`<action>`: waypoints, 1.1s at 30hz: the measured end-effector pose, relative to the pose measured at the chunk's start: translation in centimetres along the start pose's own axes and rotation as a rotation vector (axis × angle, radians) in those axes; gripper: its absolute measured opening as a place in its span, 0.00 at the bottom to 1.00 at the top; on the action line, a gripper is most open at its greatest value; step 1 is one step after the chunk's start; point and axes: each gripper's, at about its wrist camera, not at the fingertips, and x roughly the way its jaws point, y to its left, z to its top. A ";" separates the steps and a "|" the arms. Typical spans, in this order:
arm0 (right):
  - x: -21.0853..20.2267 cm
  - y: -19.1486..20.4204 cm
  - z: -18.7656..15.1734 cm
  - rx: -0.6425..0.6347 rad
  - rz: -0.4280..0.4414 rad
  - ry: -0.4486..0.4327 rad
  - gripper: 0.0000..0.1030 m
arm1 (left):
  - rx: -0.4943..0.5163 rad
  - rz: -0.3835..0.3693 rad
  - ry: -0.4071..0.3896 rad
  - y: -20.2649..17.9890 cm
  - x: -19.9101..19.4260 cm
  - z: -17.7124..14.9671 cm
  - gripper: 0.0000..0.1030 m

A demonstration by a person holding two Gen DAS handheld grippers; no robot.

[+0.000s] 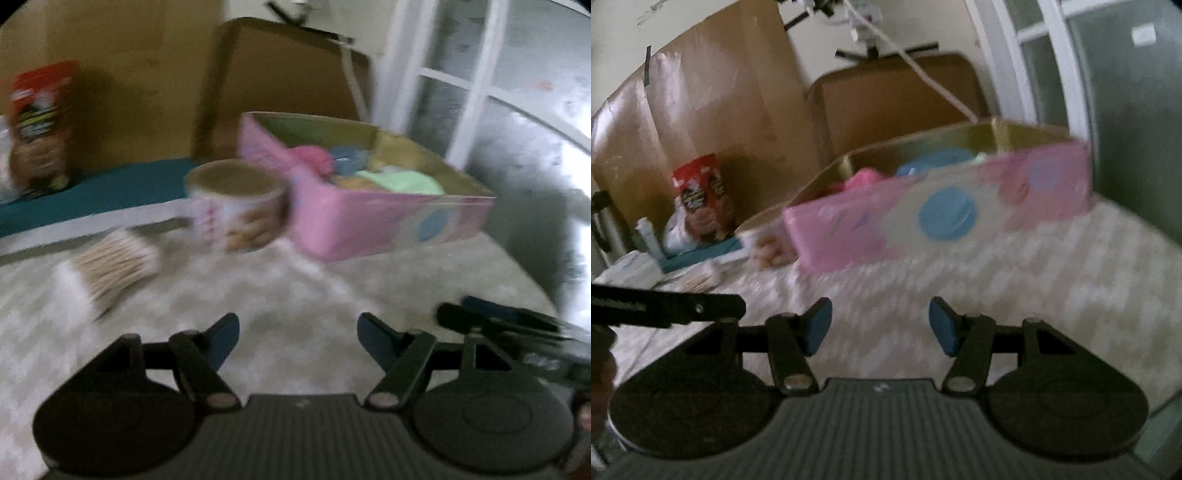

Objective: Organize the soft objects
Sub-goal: 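Reach the left tool to the cotton swab bundle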

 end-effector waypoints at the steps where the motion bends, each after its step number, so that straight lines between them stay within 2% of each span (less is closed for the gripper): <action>1: -0.1 0.3 -0.3 0.013 0.010 0.016 0.59 | -0.002 0.022 -0.004 0.6 -0.3 -0.3 0.71; 6: 0.2 2.6 -1.2 0.020 0.045 0.069 0.60 | -0.006 0.114 -0.022 3.0 -1.8 -1.6 0.71; 9: 0.6 4.4 -1.5 0.012 0.086 0.101 0.60 | -0.029 0.142 -0.021 4.7 -2.4 -2.4 0.71; 18: 2.7 9.8 -1.7 -0.089 0.140 0.158 0.60 | -0.063 0.219 -0.063 8.9 -4.1 -3.3 0.72; 22: 4.0 11.9 -1.7 -0.130 0.177 0.185 0.61 | -0.104 0.242 -0.077 11.0 -4.9 -3.4 0.81; 24: 4.6 13.1 -1.8 -0.165 0.190 0.191 0.60 | -0.124 0.248 -0.087 12.2 -5.3 -3.4 0.81; 27: 5.7 15.1 -1.8 -0.218 0.219 0.201 0.60 | -0.132 0.300 -0.113 14.1 -5.8 -3.3 0.82; 30: 7.0 16.7 -1.5 -0.269 0.238 0.201 0.63 | -0.196 0.340 -0.138 16.6 -6.5 -3.5 0.82; 32: 7.9 17.8 -1.1 -0.298 0.246 0.186 0.73 | -0.290 0.303 -0.159 18.5 -7.1 -3.8 0.82; 33: 8.3 18.3 -0.8 -0.314 0.247 0.173 0.75 | -0.331 0.273 -0.175 19.4 -7.3 -4.0 0.82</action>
